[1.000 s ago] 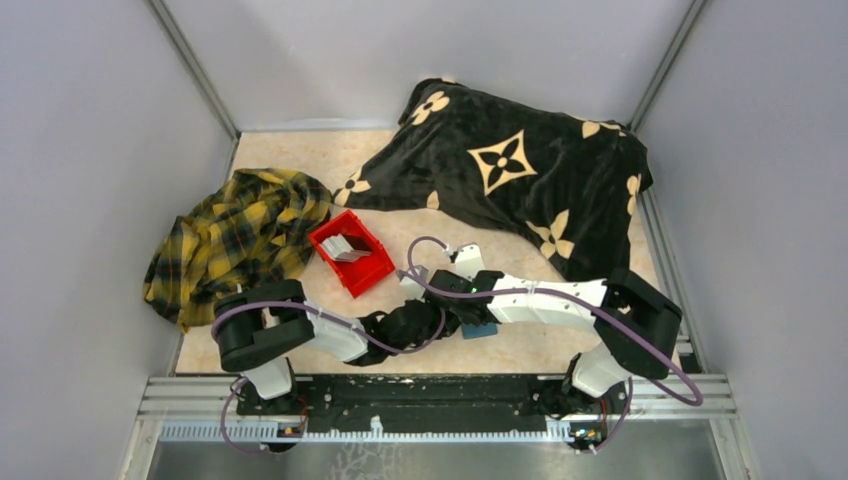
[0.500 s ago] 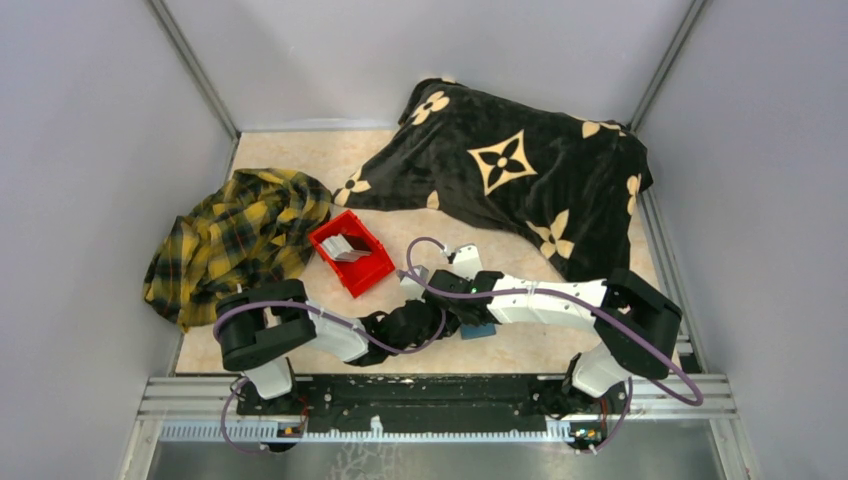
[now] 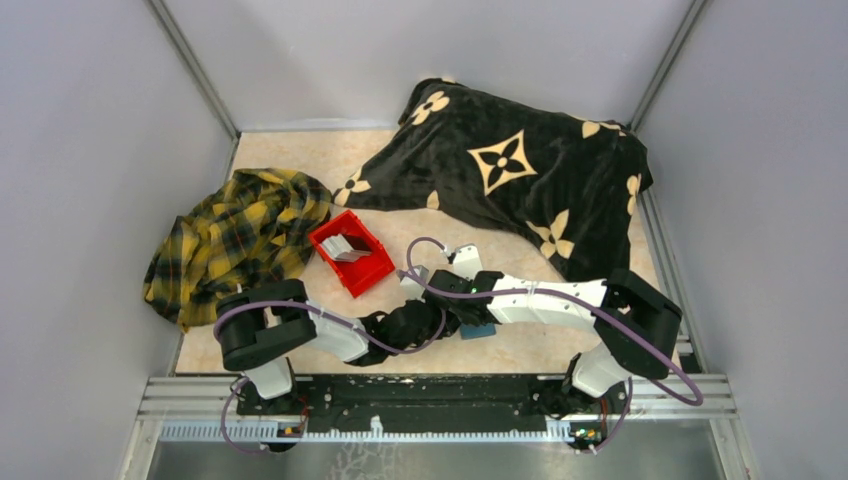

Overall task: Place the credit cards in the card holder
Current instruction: Close the card holder at the center of the board.

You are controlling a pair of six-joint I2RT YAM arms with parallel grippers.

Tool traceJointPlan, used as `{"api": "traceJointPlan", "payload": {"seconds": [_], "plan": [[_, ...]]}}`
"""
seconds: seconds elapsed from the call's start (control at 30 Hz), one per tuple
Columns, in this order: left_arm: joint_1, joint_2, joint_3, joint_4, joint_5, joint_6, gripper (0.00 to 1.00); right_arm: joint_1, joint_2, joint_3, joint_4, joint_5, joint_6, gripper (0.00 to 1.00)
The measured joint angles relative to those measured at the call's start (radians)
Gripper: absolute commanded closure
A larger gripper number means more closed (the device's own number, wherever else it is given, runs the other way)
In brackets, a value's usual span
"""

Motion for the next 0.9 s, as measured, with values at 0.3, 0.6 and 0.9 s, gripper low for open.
{"api": "traceJointPlan", "payload": {"seconds": [0.3, 0.6, 0.9], "plan": [[0.0, 0.003, 0.0, 0.006, 0.006, 0.0, 0.58, 0.0, 0.001, -0.001, 0.001, -0.008, 0.0, 0.99], [0.0, 0.011, -0.014, 0.036, 0.008, -0.012, 0.61, 0.0, 0.001, -0.002, 0.006, -0.023, 0.0, 1.0], [0.0, 0.029, -0.047, 0.109, 0.017, -0.04, 0.65, 0.0, 0.013, -0.002, 0.011, -0.025, 0.0, 1.0]]}}
